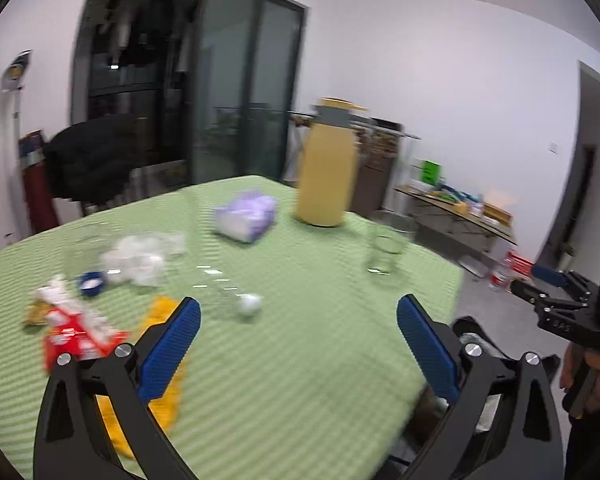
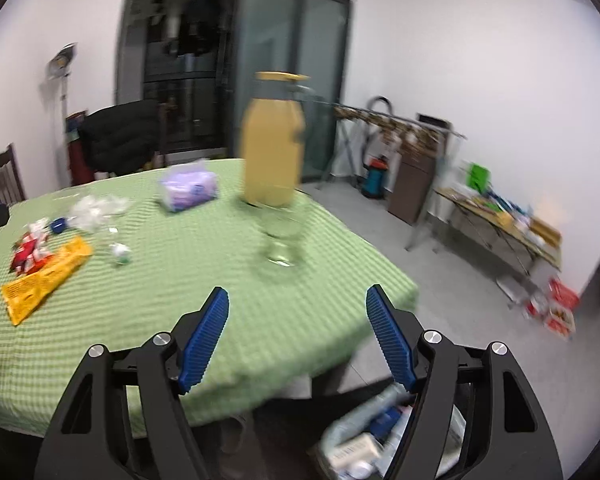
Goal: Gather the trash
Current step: 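Withdraw both tools from the bag back over the table, then grasp the red cookie bag with the left tool while the right tool grasps the clear bottle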
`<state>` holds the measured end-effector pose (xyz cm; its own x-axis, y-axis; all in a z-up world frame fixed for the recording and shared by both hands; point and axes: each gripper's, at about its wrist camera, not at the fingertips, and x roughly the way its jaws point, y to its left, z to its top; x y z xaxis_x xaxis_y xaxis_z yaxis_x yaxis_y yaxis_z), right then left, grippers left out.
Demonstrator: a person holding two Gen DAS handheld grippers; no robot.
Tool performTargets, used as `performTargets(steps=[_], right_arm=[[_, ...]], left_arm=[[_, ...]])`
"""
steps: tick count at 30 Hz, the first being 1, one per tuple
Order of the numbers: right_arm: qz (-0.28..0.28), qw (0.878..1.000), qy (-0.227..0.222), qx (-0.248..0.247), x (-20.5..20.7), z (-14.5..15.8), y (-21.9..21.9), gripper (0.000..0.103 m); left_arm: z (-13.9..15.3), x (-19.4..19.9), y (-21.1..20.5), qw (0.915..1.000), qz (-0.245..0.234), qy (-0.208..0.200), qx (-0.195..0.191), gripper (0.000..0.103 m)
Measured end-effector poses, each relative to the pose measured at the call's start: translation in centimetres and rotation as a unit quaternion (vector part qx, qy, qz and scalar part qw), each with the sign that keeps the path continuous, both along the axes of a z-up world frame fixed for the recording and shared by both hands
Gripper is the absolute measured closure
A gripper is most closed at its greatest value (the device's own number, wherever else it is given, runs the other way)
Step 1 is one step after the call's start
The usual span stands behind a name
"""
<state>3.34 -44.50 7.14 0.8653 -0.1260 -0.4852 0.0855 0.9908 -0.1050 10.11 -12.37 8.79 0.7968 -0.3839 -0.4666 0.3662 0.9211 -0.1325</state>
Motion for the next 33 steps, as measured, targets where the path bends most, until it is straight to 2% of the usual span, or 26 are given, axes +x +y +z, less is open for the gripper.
performTargets(steps=[2, 4, 5, 6, 8, 10, 12, 14, 16, 19, 20, 22, 24, 27, 28, 30, 33], right_arm=[[0.029, 0.999, -0.005, -0.014, 1.0, 0.2, 3.0, 0.032], [0.052, 0.998, -0.007, -0.029, 1.7, 0.1, 5.5, 0.031], [0.065, 0.997, -0.006, -0.039, 1.9, 0.0, 6.6, 0.030], [0.081, 0.995, -0.004, -0.051, 2.1, -0.3, 8.0, 0.030], [0.098, 0.993, 0.002, -0.066, 2.7, -1.0, 9.8, 0.030], [0.109, 0.992, 0.013, -0.069, 3.5, -1.9, 11.4, 0.030], [0.115, 0.991, 0.023, -0.060, 4.3, -2.5, 12.4, 0.030], [0.116, 0.992, 0.029, -0.048, 4.7, -2.7, 13.2, 0.030], [0.125, 0.991, 0.029, -0.034, 5.0, -2.5, 14.1, 0.030], [0.135, 0.990, 0.029, -0.029, 5.6, -2.3, 15.5, 0.030], [0.138, 0.989, 0.030, -0.033, 5.9, -2.3, 16.0, 0.030], [0.135, 0.989, 0.030, -0.045, 6.3, -2.3, 16.9, 0.030], [0.135, 0.989, 0.029, -0.043, 6.7, -2.4, 17.5, 0.030], [0.135, 0.990, 0.031, -0.028, 7.2, -2.7, 18.1, 0.030], [0.134, 0.990, 0.032, -0.024, 7.3, -2.9, 18.2, 0.030], [0.126, 0.991, 0.032, -0.022, 7.5, -3.2, 18.3, 0.030], [0.118, 0.992, 0.045, -0.012, 8.1, -4.2, 18.3, 0.030]], left_arm=[[-0.2, 0.5, 2.8, 0.9997, 0.023, -0.007, 0.004, 0.007], [-1.3, 2.0, 6.1, 0.9970, 0.069, -0.013, 0.032, 0.007], [-1.8, 2.8, 7.4, 0.9952, 0.086, -0.005, 0.046, 0.007], [-2.8, 4.4, 9.6, 0.9908, 0.117, 0.020, 0.064, 0.007], [-4.1, 6.1, 12.2, 0.9857, 0.145, 0.050, 0.070, 0.007], [-5.5, 8.0, 15.7, 0.9796, 0.172, 0.089, 0.054, 0.007], [-6.9, 9.7, 18.6, 0.9778, 0.171, 0.121, 0.014, 0.007], [-8.3, 10.8, 20.9, 0.9682, 0.204, 0.145, -0.008, 0.007], [-9.8, 11.9, 23.1, 0.9615, 0.218, 0.164, -0.034, 0.007], [-11.9, 12.7, 24.2, 0.9576, 0.203, 0.186, -0.086, 0.009], [-12.4, 12.7, 24.1, 0.9560, 0.203, 0.192, -0.091, 0.010], [-13.5, 13.0, 23.5, 0.9533, 0.215, 0.203, -0.063, 0.015], [-13.8, 13.3, 22.8, 0.9562, 0.220, 0.192, -0.024, 0.015], [-14.4, 14.0, 22.8, 0.9534, 0.231, 0.195, -0.004, 0.015], [-14.5, 14.1, 23.0, 0.9527, 0.231, 0.198, -0.011, 0.015], [-15.0, 14.2, 23.6, 0.9499, 0.222, 0.214, -0.052, 0.015], [-15.0, 14.0, 24.2, 0.9495, 0.223, 0.210, -0.067, 0.032]])
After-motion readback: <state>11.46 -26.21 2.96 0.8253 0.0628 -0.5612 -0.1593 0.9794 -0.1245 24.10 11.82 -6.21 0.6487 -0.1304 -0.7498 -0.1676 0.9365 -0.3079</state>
